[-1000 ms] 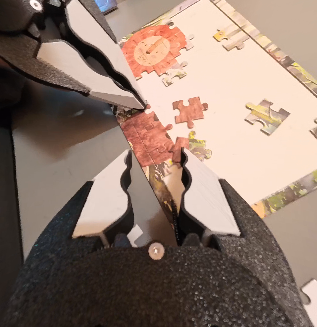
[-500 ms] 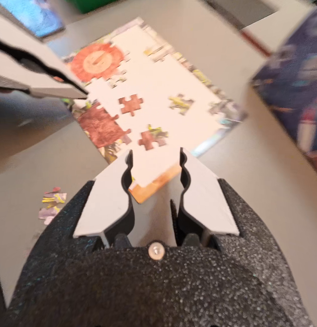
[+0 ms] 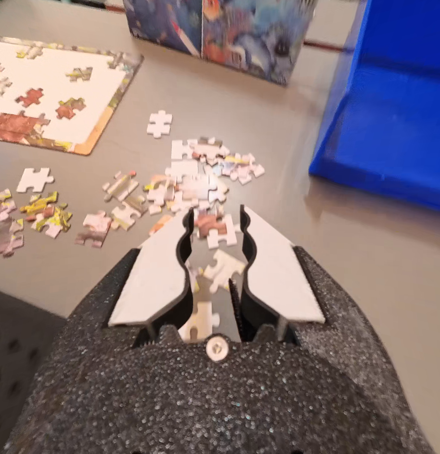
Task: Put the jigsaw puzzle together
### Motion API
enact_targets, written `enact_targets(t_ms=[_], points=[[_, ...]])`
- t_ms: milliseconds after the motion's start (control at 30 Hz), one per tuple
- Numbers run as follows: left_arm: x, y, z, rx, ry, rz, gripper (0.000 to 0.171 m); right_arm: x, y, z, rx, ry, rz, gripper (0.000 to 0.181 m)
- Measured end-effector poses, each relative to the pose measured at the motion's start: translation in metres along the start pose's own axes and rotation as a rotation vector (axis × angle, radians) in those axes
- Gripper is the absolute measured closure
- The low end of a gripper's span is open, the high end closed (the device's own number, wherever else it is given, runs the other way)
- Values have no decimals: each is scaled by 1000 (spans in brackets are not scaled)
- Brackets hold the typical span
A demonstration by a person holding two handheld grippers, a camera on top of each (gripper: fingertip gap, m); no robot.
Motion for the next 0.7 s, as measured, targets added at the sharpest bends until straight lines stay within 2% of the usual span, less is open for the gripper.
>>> enact_targets(t_ms=[100, 233, 367, 500, 700], points=[[1, -4, -2, 32, 20, -8, 159, -9, 7, -16, 25, 109, -21, 142], [2, -9, -5, 71, 24, -28, 159, -3, 33, -27, -8, 237, 13, 145], [4, -13, -8, 103, 54, -52, 158, 9, 61, -20, -18, 228, 129, 145], [-3, -17, -6, 107, 3, -87, 158, 21, 67, -22, -111, 335, 55, 146], [-9, -11, -5, 20, -19, -146, 157, 28, 39, -24, -42, 304, -122, 151]])
Point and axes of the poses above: each gripper's, where its closed fingertips meet, x out along the fingers, z out of its top, y = z × x across the jaws, the point moved 10 cm from there along -x, back along the fingers, and after that the axes turned 3 degrees about z, right-handed, at the moved point
